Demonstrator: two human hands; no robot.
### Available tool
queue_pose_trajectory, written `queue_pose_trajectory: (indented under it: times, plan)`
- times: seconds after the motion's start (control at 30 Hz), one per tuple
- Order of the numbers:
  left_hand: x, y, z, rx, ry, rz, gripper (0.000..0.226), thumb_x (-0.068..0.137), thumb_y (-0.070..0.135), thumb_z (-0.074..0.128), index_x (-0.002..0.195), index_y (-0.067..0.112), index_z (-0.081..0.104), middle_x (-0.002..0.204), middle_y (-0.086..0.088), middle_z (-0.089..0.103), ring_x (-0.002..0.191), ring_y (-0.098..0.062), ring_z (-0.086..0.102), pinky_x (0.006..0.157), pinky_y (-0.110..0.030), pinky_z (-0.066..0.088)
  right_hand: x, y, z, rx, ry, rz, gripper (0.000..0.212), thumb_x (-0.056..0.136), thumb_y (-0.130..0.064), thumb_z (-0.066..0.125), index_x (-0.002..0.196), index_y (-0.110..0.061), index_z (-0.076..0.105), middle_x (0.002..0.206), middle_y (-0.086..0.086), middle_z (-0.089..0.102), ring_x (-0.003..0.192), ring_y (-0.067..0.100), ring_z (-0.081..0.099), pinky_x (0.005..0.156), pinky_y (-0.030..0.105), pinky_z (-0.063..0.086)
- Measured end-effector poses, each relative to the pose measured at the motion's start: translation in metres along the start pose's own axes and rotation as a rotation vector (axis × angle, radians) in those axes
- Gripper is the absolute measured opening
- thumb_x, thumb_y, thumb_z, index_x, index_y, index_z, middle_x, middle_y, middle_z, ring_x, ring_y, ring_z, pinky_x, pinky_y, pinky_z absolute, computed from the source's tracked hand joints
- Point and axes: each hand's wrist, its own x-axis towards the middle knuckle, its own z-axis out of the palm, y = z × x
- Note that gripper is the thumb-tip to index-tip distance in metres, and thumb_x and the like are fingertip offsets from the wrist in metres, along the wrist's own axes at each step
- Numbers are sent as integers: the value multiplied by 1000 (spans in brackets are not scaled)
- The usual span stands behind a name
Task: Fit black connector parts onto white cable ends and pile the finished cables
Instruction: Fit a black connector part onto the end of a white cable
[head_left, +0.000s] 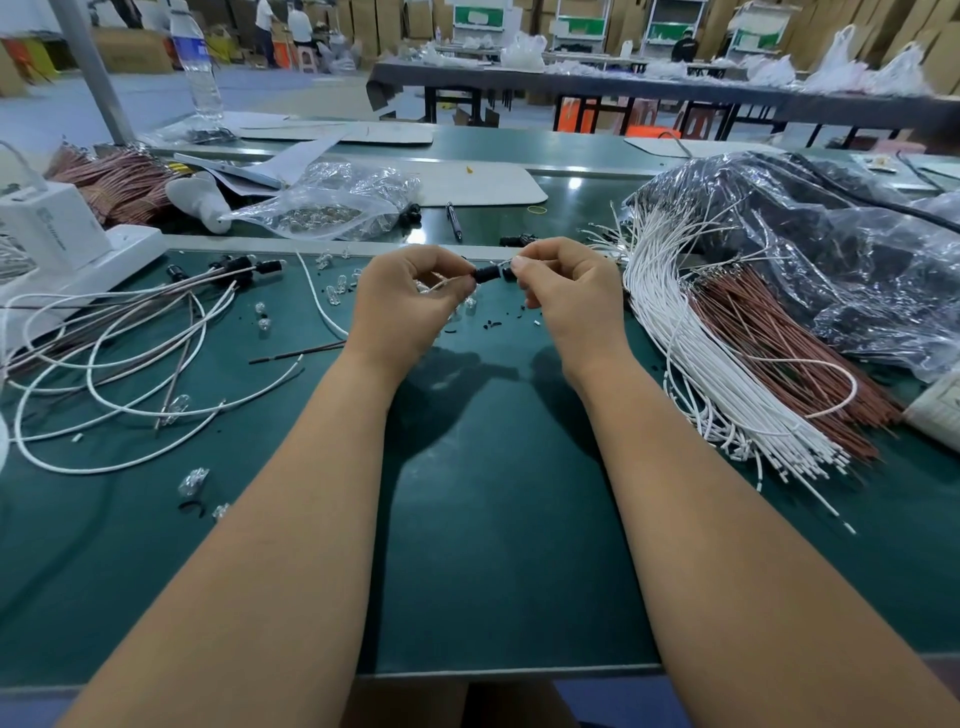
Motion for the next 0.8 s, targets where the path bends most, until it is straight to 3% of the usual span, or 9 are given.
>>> queue_pose_trajectory:
  times: [0.13,0.23,0.33,0.6,0.8]
  plan:
    - [0,1,2,73,10,5,8,82,7,73,90,7,75,71,5,65,63,-8,55,61,-19,44,-1,0,2,-18,-20,-26,15,84,-9,67,72,-17,67,66,6,55,63,15,46,64,31,44]
    - [-1,0,4,118,20,-11,2,83,11,73,82,9,72,61,12,61,49,5,51,53,-6,37,-2,0,3,-52,-47,-43,14,85,-8,67,74,-16,66,67,7,54,62,16,46,64,30,44]
    - [0,-1,4,107,8,-23,6,83,11,72,79,8,70,55,14,57,44,5,48,49,-6,34,-2,1,4,-65,-59,-51,12,86,-8,68,76,-15,67,67,7,55,63,16,47,64,29,44]
    - [0,-5,4,191,-31,-2,14,82,15,73,72,22,67,62,14,62,51,5,51,54,-6,39,-1,7,4,-178,-58,-105,11,86,-12,69,76,-18,70,59,-8,57,55,3,47,61,19,42]
    - [1,-6,5,271,-54,52,5,83,16,72,79,15,71,64,7,63,57,0,52,55,-8,38,-1,7,4,-230,-52,-148,9,86,-13,69,78,-17,71,59,-9,58,53,-1,47,59,16,40]
